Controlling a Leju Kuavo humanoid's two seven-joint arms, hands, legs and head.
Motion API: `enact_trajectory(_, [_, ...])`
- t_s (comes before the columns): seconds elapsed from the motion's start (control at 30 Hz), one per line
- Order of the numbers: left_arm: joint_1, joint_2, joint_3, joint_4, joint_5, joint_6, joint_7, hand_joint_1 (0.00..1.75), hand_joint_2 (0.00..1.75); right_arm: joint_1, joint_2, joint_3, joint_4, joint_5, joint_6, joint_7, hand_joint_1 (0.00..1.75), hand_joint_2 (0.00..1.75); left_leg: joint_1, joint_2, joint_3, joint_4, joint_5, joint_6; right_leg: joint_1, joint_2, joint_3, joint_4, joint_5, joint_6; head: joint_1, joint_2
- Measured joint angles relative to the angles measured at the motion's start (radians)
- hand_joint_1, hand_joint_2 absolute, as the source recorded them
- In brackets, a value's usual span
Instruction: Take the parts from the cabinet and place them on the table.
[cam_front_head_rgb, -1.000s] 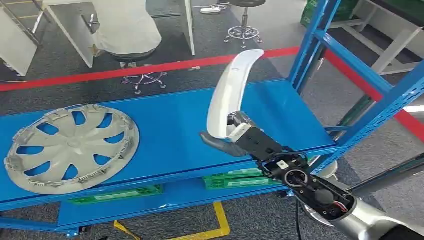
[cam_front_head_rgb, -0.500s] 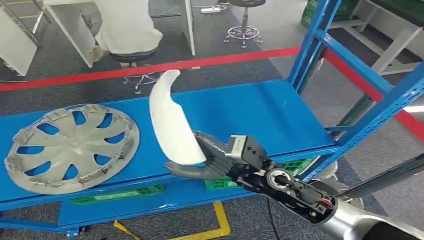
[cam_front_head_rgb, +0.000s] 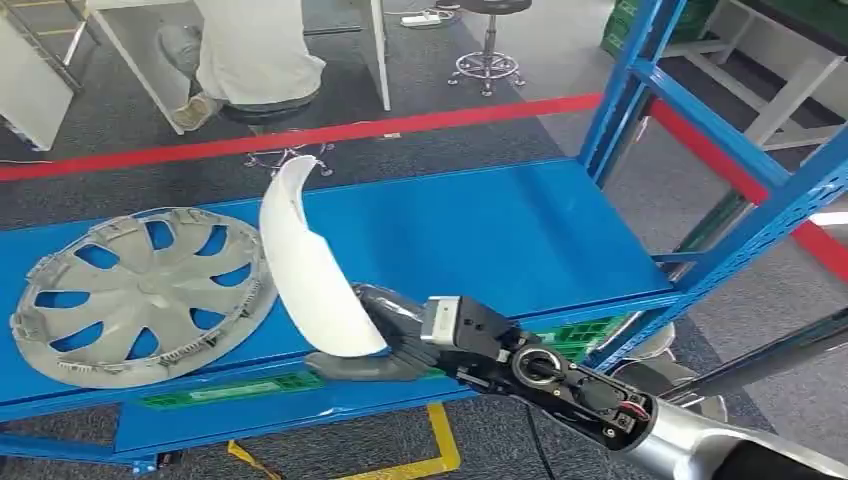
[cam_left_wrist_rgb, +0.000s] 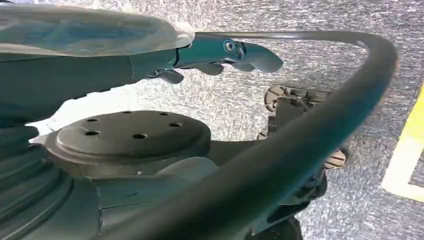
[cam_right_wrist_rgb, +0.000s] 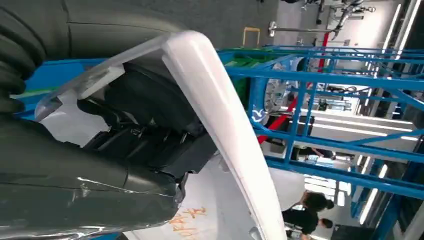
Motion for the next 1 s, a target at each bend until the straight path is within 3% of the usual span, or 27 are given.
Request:
enact_trajectory(0.07, [0.0, 0.001, 0.0, 0.0, 0.0, 0.0, 0.0, 0.0, 1.75, -0.001, 0.004, 0.005, 0.002, 0.0, 0.0, 0.0, 1.71, 1.75, 0.0, 0.0, 0.001, -0.006, 0.002, 0.004, 0.001, 0.0, 0.002, -0.007, 0.003, 0.005, 0.0, 0.0])
enact_trajectory(0.1, [0.0, 0.0, 0.0, 0.0, 0.0, 0.0, 0.0, 0.0, 1.75, -0.003, 0.005, 0.006, 0.001, 0.0, 0.0, -0.001, 1.71, 1.75, 0.012, 0.002, 0.01, -0.023, 0.01, 0.009, 0.009, 0.001, 0.004, -0.008, 0.0, 0.009, 0.0, 0.0])
enact_trajectory(0.13, [0.002, 0.0, 0.0, 0.0, 0.0, 0.0, 0.0, 0.0, 1.75, -0.005, 0.006, 0.008, 0.002, 0.0, 0.0, -0.001, 1.71, 1.75, 0.016, 0.001, 0.018, -0.033, 0.013, 0.011, 0.006, -0.001, -0.008, 0.013, -0.017, 0.011, 0.0, 0.0])
enact_trajectory(0.17, [0.002, 0.0, 0.0, 0.0, 0.003, 0.0, -0.001, 0.0, 1.75, -0.009, 0.006, 0.009, 0.003, 0.0, 0.0, -0.002, 1.71, 1.75, 0.018, 0.001, 0.019, -0.034, 0.013, 0.012, 0.005, -0.003, -0.035, 0.078, -0.057, 0.014, 0.005, 0.0])
enact_trajectory(0.23, [0.003, -0.001, 0.0, 0.0, 0.009, 0.004, -0.002, 0.0, 1.75, -0.009, 0.006, 0.013, 0.009, -0.001, 0.003, -0.003, 1.71, 1.75, 0.019, -0.004, 0.019, -0.034, 0.012, 0.012, -0.002, -0.004, -0.117, 0.252, -0.129, 0.022, 0.009, 0.0])
enact_trajectory(0.27, [0.006, -0.001, 0.0, 0.0, 0.012, 0.004, -0.004, 0.0, 1.75, -0.009, 0.006, 0.015, 0.012, -0.002, 0.006, -0.003, 1.71, 1.75, 0.021, -0.01, 0.019, -0.033, 0.012, 0.011, -0.005, -0.004, -0.15, 0.316, -0.145, 0.026, 0.01, 0.0])
enact_trajectory(0.3, [0.008, -0.001, 0.0, 0.0, 0.015, 0.005, -0.005, 0.0, 1.75, -0.008, 0.006, 0.018, 0.016, -0.005, 0.007, -0.004, 1.71, 1.75, 0.022, -0.016, 0.02, -0.033, 0.01, 0.009, -0.009, -0.004, -0.16, 0.329, -0.138, 0.03, 0.011, 0.0])
enact_trajectory(0.33, [0.01, -0.001, 0.0, 0.0, 0.016, 0.005, -0.007, 0.0, 1.75, -0.008, 0.006, 0.019, 0.019, -0.007, 0.009, -0.005, 1.71, 1.75, 0.026, -0.023, 0.022, -0.032, 0.009, 0.006, -0.013, -0.005, -0.149, 0.3, -0.109, 0.034, 0.011, 0.0])
enact_trajectory(0.4, [0.013, -0.001, 0.0, 0.0, 0.016, 0.005, -0.008, 0.0, 1.75, -0.009, 0.006, 0.021, 0.023, -0.01, 0.01, -0.008, 1.71, 1.75, 0.037, -0.047, 0.028, -0.022, -0.001, -0.009, -0.023, 0.002, -0.07, 0.126, -0.002, 0.046, 0.011, 0.0])
enact_trajectory(0.43, [0.014, 0.001, 0.0, 0.0, 0.018, 0.005, -0.007, 0.0, 1.75, -0.011, 0.006, 0.023, 0.026, -0.013, 0.01, -0.011, 1.71, 1.75, 0.037, -0.056, 0.024, -0.014, -0.008, -0.02, -0.034, 0.041, -0.038, 0.045, 0.023, 0.055, 0.016, 0.0])
enact_trajectory(0.47, [0.01, 0.005, 0.0, 0.001, 0.019, 0.005, -0.007, 0.0, 1.75, -0.011, 0.006, 0.025, 0.029, -0.018, 0.009, -0.014, 1.71, 1.75, 0.035, -0.065, 0.016, -0.001, -0.011, -0.029, -0.031, 0.062, -0.024, 0.027, 0.001, 0.052, 0.02, 0.0])
enact_trajectory(0.5, [0.01, 0.005, 0.0, 0.001, 0.02, 0.005, -0.007, 0.0, 1.75, -0.011, 0.006, 0.025, 0.03, -0.02, 0.009, -0.017, 1.71, 1.75, 0.035, -0.078, 0.004, 0.004, -0.005, -0.035, -0.032, 0.056, -0.017, 0.029, -0.005, 0.035, 0.016, 0.0])
enact_trajectory(0.57, [0.015, 0.006, -0.001, 0.001, 0.023, 0.006, -0.007, 0.0, 1.75, -0.011, 0.006, 0.027, 0.035, -0.022, 0.007, -0.017, 1.71, 1.75, 0.042, -0.092, -0.002, -0.003, 0.002, -0.048, -0.023, 0.041, -0.025, 0.036, -0.005, 0.024, 0.012, 0.0])
enact_trajectory(0.6, [0.02, 0.009, -0.001, 0.001, 0.024, 0.006, -0.007, 0.0, 1.75, -0.012, 0.007, 0.029, 0.035, -0.023, 0.007, -0.017, 1.71, 1.75, 0.042, -0.098, -0.004, -0.001, -0.001, -0.053, -0.026, 0.029, -0.019, 0.032, -0.004, 0.015, 0.011, 0.0])
enact_trajectory(0.63, [0.022, 0.008, -0.002, 0.001, 0.025, 0.006, -0.007, 0.0, 1.75, -0.014, 0.008, 0.03, 0.036, -0.023, 0.006, -0.017, 1.71, 1.75, 0.04, -0.048, -0.007, 0.021, -0.011, -0.056, -0.026, 0.018, -0.014, 0.028, -0.004, 0.005, 0.003, 0.0])
enact_trajectory(0.67, [0.021, 0.008, -0.002, 0.001, 0.027, 0.006, -0.006, 0.0, 1.75, -0.015, 0.009, 0.03, 0.036, -0.023, 0.006, -0.019, 1.71, 1.75, 0.037, -0.013, -0.036, 0.073, -0.037, -0.058, -0.023, 0.009, -0.014, 0.027, -0.004, 0.001, -0.008, 0.0])
enact_trajectory(0.73, [0.016, 0.008, -0.002, 0.001, 0.032, 0.006, -0.004, 0.0, 1.75, -0.015, 0.008, 0.032, 0.039, -0.025, 0.007, -0.018, 1.71, 1.75, 0.037, 0.002, -0.131, 0.244, -0.11, -0.059, -0.013, -0.017, -0.016, 0.027, -0.007, -0.009, -0.011, 0.0])
enact_trajectory(0.77, [0.017, 0.008, -0.002, 0.001, 0.034, 0.006, -0.004, 0.0, 1.75, -0.015, 0.008, 0.033, 0.042, -0.026, 0.011, -0.017, 1.71, 1.75, 0.036, 0.002, -0.171, 0.313, -0.131, -0.057, -0.008, -0.028, -0.016, 0.027, -0.009, -0.013, -0.011, 0.0])
enact_trajectory(0.8, [0.018, 0.008, -0.002, 0.001, 0.037, 0.006, -0.003, 0.0, 1.75, -0.015, 0.008, 0.035, 0.044, -0.027, 0.014, -0.017, 1.71, 1.75, 0.035, 0.002, -0.193, 0.345, -0.13, -0.052, -0.003, -0.041, -0.016, 0.027, -0.01, -0.016, -0.011, 0.0])
enact_trajectory(0.83, [0.02, 0.008, -0.002, 0.001, 0.038, 0.006, -0.003, 0.0, 1.75, -0.015, 0.009, 0.037, 0.046, -0.027, 0.017, -0.017, 1.71, 1.75, 0.03, 0.002, -0.184, 0.319, -0.101, -0.044, 0.003, -0.052, -0.013, 0.027, -0.012, -0.018, -0.011, 0.0])
enact_trajectory(0.9, [0.022, 0.009, -0.002, 0.001, 0.039, 0.008, -0.003, 0.0, 1.75, -0.016, 0.011, 0.039, 0.048, -0.027, 0.02, -0.017, 1.71, 1.75, 0.016, 0.009, -0.107, 0.16, -0.013, -0.019, 0.013, -0.071, -0.008, 0.026, -0.015, -0.023, -0.012, 0.0])
enact_trajectory(0.93, [0.022, 0.012, -0.002, 0.001, 0.04, 0.01, -0.004, 0.0, 1.75, -0.017, 0.013, 0.038, 0.049, -0.026, 0.02, -0.017, 1.71, 1.75, 0.001, 0.042, -0.055, 0.063, 0.024, 0.002, 0.014, -0.08, -0.004, 0.025, -0.016, -0.025, -0.012, 0.0])
enact_trajectory(0.97, [0.02, 0.022, -0.002, 0.001, 0.04, 0.011, -0.007, 0.0, 1.75, -0.016, 0.015, 0.037, 0.049, -0.024, 0.02, -0.018, 1.71, 1.75, -0.012, 0.095, -0.038, 0.024, 0.009, 0.021, 0.017, -0.088, -0.003, 0.025, -0.019, -0.024, -0.006, 0.0])
enact_trajectory(1.0, [0.017, 0.019, -0.002, 0.001, 0.039, 0.012, -0.011, 0.0, 1.75, -0.016, 0.015, 0.036, 0.05, -0.021, 0.02, -0.019, 1.71, 1.75, -0.017, 0.083, -0.038, 0.014, 0.016, 0.013, 0.015, -0.098, -0.005, 0.025, -0.021, -0.021, -0.006, 0.0])
